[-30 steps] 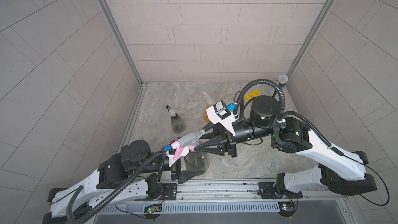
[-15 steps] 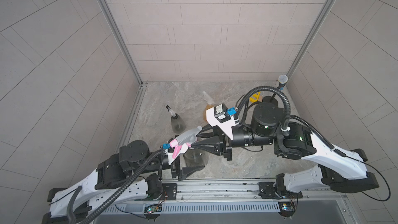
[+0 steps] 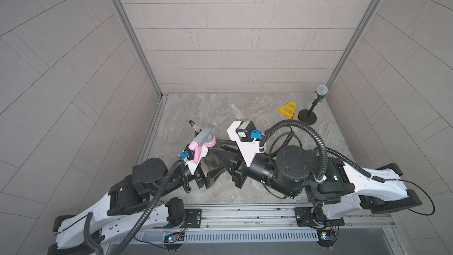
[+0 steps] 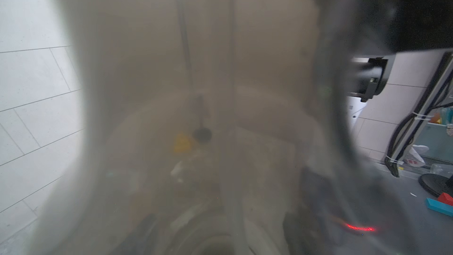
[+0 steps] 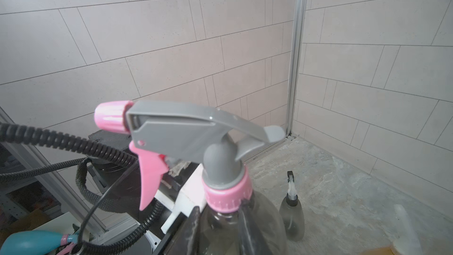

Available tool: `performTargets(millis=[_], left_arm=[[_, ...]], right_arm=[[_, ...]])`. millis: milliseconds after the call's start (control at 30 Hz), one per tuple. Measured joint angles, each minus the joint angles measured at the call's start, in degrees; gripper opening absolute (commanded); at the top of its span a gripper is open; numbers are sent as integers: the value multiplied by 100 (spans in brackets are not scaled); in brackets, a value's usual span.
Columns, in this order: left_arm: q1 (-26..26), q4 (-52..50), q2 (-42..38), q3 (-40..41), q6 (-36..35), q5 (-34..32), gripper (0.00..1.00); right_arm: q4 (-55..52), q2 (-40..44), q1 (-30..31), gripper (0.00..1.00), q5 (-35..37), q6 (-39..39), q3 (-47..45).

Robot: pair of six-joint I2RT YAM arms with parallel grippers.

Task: Attach spray nozzles to spray bottles
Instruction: Screw the spray nozzle on the spray bottle.

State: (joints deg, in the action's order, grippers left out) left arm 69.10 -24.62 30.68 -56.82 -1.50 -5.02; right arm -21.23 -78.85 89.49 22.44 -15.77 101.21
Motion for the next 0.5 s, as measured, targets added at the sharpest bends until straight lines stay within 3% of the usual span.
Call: performTargets(millis=[167,367,500], left_arm=[[2,-74,39,83,-2,142,0],[2,-160,0,101,-4,658,0],[2,-162,-26,166,-2,1132,0]], right_arm=[[-120,603,-28,47,-1049,306,-839],[-111,1318,-1858,55,-3394,140,-1113],[50,1388,-2275,58,-4673,205,-1117]])
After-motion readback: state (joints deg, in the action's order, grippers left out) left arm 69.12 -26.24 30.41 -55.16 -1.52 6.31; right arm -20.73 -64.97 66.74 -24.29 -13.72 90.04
